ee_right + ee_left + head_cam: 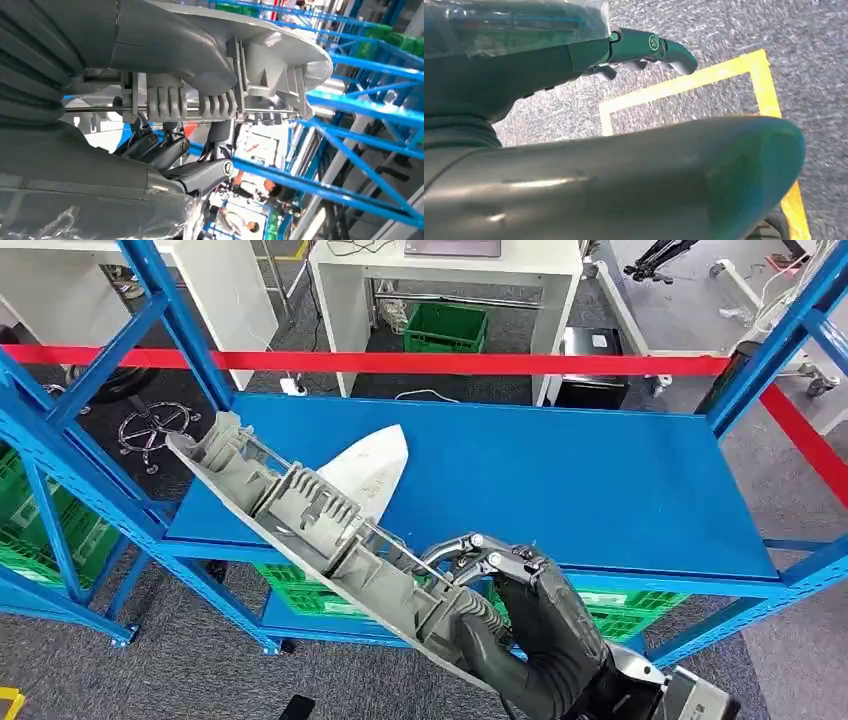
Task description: Take the parts from the cabinet and place them on the table.
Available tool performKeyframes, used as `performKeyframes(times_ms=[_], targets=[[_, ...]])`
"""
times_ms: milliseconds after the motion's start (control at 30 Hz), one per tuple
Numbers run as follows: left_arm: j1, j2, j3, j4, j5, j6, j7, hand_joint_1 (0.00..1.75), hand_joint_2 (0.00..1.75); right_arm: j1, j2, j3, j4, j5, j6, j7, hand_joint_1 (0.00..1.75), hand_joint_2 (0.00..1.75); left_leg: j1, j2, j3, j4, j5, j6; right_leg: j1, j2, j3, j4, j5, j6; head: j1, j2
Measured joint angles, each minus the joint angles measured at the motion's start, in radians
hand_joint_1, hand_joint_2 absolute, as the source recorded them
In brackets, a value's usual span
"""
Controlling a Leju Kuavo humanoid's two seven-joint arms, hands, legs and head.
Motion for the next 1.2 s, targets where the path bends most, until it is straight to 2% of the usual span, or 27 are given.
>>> performKeyframes(times_ms=[33, 67, 133, 167, 200, 233, 267, 300, 333, 367, 400, 467, 500, 533, 567, 633, 667, 700, 733, 767, 800, 833, 867, 900, 967, 1200], targets=[[-0.003, -0.001, 0.000, -0.002, 0.000, 0.000, -0.001, 0.00, 1.75, 0.001, -0.002, -0.001, 0.000, 0.000, 0.000, 0.000, 1.75, 1.75, 0.008, 0.007, 0.000, -0.005, 0.014, 0.001, -0.002, 0.000, -0.008, 0.010, -0.028, 0.004, 0.000, 0.000], [-0.006, 0.000, 0.000, -0.002, 0.002, 0.001, 0.001, 0.00, 1.75, -0.002, -0.004, -0.002, 0.000, -0.002, 0.000, 0.000, 1.75, 1.75, 0.008, 0.005, -0.011, -0.005, 0.026, 0.010, -0.004, 0.000, -0.022, 0.052, -0.090, 0.009, 0.008, 0.000], [-0.011, -0.001, 0.000, -0.004, 0.006, 0.001, 0.008, 0.00, 1.75, -0.003, -0.005, -0.005, 0.000, -0.009, 0.000, 0.000, 1.75, 1.75, 0.008, 0.006, -0.041, 0.001, 0.046, 0.013, -0.010, 0.000, -0.059, 0.197, -0.199, 0.017, 0.016, 0.000], [-0.013, -0.001, 0.000, -0.005, 0.007, 0.001, 0.010, 0.00, 1.75, -0.003, -0.006, -0.006, 0.001, -0.011, 0.000, 0.000, 1.75, 1.75, 0.008, 0.006, -0.057, 0.006, 0.055, 0.013, -0.011, 0.000, -0.073, 0.266, -0.225, 0.022, 0.018, 0.000], [-0.015, -0.002, 0.000, -0.005, 0.008, 0.001, 0.011, 0.00, 1.75, -0.003, -0.008, -0.006, 0.002, -0.012, 0.000, 0.000, 1.75, 1.75, 0.008, 0.006, -0.074, 0.011, 0.063, 0.011, -0.012, 0.000, -0.073, 0.302, -0.222, 0.024, 0.019, 0.000], [-0.017, -0.003, 0.000, -0.005, 0.008, 0.001, 0.012, 0.00, 1.75, -0.003, -0.010, -0.007, 0.002, -0.012, 0.000, 0.000, 1.75, 1.75, 0.009, 0.006, -0.089, 0.016, 0.070, 0.009, -0.014, -0.001, -0.054, 0.295, -0.199, 0.026, 0.021, 0.000], [-0.019, -0.003, 0.000, -0.007, 0.008, 0.001, 0.014, 0.00, 1.75, -0.003, -0.011, -0.007, 0.003, -0.013, 0.000, 0.000, 1.75, 1.75, 0.009, 0.006, -0.103, 0.022, 0.076, 0.007, -0.015, -0.001, -0.017, 0.253, -0.167, 0.026, 0.022, 0.000], [-0.020, -0.003, 0.000, -0.008, 0.008, 0.001, 0.015, 0.00, 1.75, -0.005, -0.012, -0.007, 0.003, -0.014, 0.000, 0.000, 1.75, 1.75, 0.010, 0.006, -0.118, 0.030, 0.081, 0.003, -0.016, -0.002, 0.042, 0.171, -0.134, 0.025, 0.023, 0.000], [-0.022, -0.003, 0.000, -0.008, 0.008, 0.000, 0.016, 0.00, 1.75, -0.007, -0.013, -0.008, 0.003, -0.014, 0.000, 0.000, 1.75, 1.75, 0.010, 0.006, -0.129, 0.040, 0.085, -0.001, -0.016, -0.002, 0.106, 0.079, -0.124, 0.021, 0.023, 0.000], [-0.023, -0.003, 0.000, -0.008, 0.008, 0.000, 0.017, 0.00, 1.75, -0.011, -0.013, -0.008, 0.003, -0.015, 0.000, 0.000, 1.75, 1.75, 0.005, 0.006, -0.142, 0.046, 0.089, -0.007, -0.013, -0.002, 0.145, 0.016, -0.157, 0.017, 0.025, 0.000], [-0.024, -0.003, 0.000, -0.009, 0.008, 0.000, 0.017, 0.00, 1.75, -0.012, -0.013, -0.009, 0.003, -0.015, 0.001, -0.001, 1.75, 1.75, 0.006, 0.006, -0.146, 0.048, 0.096, -0.013, -0.010, 0.000, 0.147, -0.005, -0.160, 0.010, 0.022, 0.000], [-0.025, -0.004, 0.000, -0.011, 0.008, 0.000, 0.019, 0.00, 1.75, -0.015, -0.015, -0.010, 0.003, -0.018, 0.001, 0.000, 1.75, 1.75, 0.010, 0.006, -0.153, 0.046, 0.112, -0.025, -0.005, 0.000, 0.133, 0.000, -0.150, -0.004, 0.023, 0.000], [-0.023, -0.004, -0.001, -0.011, 0.008, -0.001, 0.020, 0.00, 1.75, -0.015, -0.015, -0.012, 0.004, -0.020, 0.001, 0.000, 1.75, 1.75, 0.009, 0.004, -0.157, 0.046, 0.120, -0.033, -0.006, -0.001, 0.127, -0.004, -0.140, -0.014, 0.023, 0.000], [-0.023, -0.003, -0.001, -0.011, 0.008, -0.001, 0.020, 0.00, 1.75, -0.016, -0.016, -0.013, 0.004, -0.021, 0.002, 0.000, 1.75, 1.75, 0.013, 0.003, -0.161, 0.055, 0.099, -0.037, -0.013, -0.007, 0.120, -0.009, -0.128, -0.023, 0.025, 0.000], [-0.022, -0.003, -0.001, -0.011, 0.008, -0.001, 0.021, 0.00, 1.75, -0.017, -0.016, -0.016, 0.004, -0.021, 0.002, 0.000, 1.75, 1.75, 0.013, 0.003, -0.173, 0.081, 0.051, -0.044, -0.013, -0.007, 0.110, -0.010, -0.119, -0.029, 0.020, 0.000], [-0.023, -0.004, -0.001, -0.011, 0.008, -0.002, 0.024, 0.00, 1.75, -0.017, -0.016, -0.017, 0.004, -0.023, 0.003, 0.000, 1.75, 1.75, 0.016, 0.003, -0.208, 0.213, -0.058, -0.053, -0.011, -0.009, 0.089, -0.008, -0.102, -0.035, 0.011, 0.000], [-0.024, -0.004, -0.001, -0.011, 0.008, -0.002, 0.026, 0.00, 1.75, -0.017, -0.016, -0.018, 0.004, -0.023, 0.003, 0.001, 1.75, 1.75, 0.017, 0.003, -0.220, 0.283, -0.093, -0.055, -0.010, -0.010, 0.076, -0.006, -0.092, -0.035, 0.011, 0.000], [-0.025, -0.004, -0.002, -0.011, 0.008, -0.002, 0.026, 0.00, 1.75, -0.017, -0.016, -0.018, 0.005, -0.023, 0.003, 0.001, 1.75, 1.75, 0.017, 0.003, -0.220, 0.327, -0.100, -0.056, -0.009, -0.010, 0.061, -0.004, -0.082, -0.034, 0.011, 0.000], [-0.025, -0.004, -0.002, -0.011, 0.008, -0.002, 0.026, 0.00, 1.75, -0.017, -0.016, -0.018, 0.006, -0.024, 0.003, 0.001, 1.75, 1.75, 0.017, 0.003, -0.202, 0.331, -0.077, -0.056, -0.009, -0.010, 0.043, -0.001, -0.072, -0.033, 0.010, 0.000], [-0.025, -0.004, -0.002, -0.011, 0.007, -0.002, 0.026, 0.00, 1.75, -0.017, -0.016, -0.018, 0.006, -0.024, 0.003, 0.001, 1.75, 1.75, 0.017, 0.003, -0.170, 0.299, -0.038, -0.054, -0.009, -0.010, 0.027, 0.002, -0.062, -0.031, 0.009, 0.000], [-0.025, -0.004, -0.002, -0.011, 0.006, -0.002, 0.026, 0.00, 1.75, -0.017, -0.017, -0.018, 0.006, -0.024, 0.004, 0.001, 1.75, 1.75, 0.017, 0.003, -0.124, 0.238, 0.000, -0.052, -0.010, -0.009, 0.013, 0.006, -0.054, -0.028, 0.008, 0.000], [-0.028, -0.004, -0.002, -0.011, 0.005, -0.002, 0.026, 0.00, 1.75, -0.016, -0.017, -0.018, 0.006, -0.024, 0.004, 0.001, 1.75, 1.75, 0.017, 0.003, -0.060, 0.145, 0.021, -0.047, -0.010, -0.009, 0.001, 0.009, -0.044, -0.025, 0.004, 0.000], [-0.032, -0.004, -0.002, -0.011, 0.003, -0.002, 0.026, 0.00, 1.75, -0.016, -0.017, -0.018, 0.006, -0.024, 0.005, 0.001, 1.75, 1.75, 0.016, 0.002, -0.014, 0.062, -0.015, -0.040, -0.009, -0.009, -0.005, 0.010, -0.036, -0.020, 0.001, 0.000], [-0.034, -0.003, -0.002, -0.011, 0.002, -0.002, 0.026, 0.00, 1.75, -0.017, -0.017, -0.020, 0.006, -0.024, 0.005, 0.001, 1.75, 1.75, 0.010, 0.001, 0.021, 0.009, -0.026, -0.034, -0.006, -0.010, -0.009, 0.011, -0.028, -0.013, 0.000, 0.000], [-0.035, -0.003, -0.002, -0.011, 0.000, -0.002, 0.026, 0.00, 1.75, -0.017, -0.018, -0.022, 0.006, -0.027, 0.005, 0.001, 1.75, 1.75, 0.004, 0.001, 0.004, 0.009, -0.022, -0.021, -0.010, -0.014, -0.010, 0.003, -0.009, -0.001, 0.000, 0.000], [-0.035, -0.003, -0.002, -0.011, 0.000, -0.002, 0.026, 0.00, 1.75, -0.017, -0.018, -0.022, 0.006, -0.027, 0.005, 0.001, 1.75, 1.75, 0.004, 0.001, 0.004, 0.009, -0.022, -0.021, -0.010, -0.014, -0.010, 0.003, -0.009, -0.001, 0.000, 0.000]])
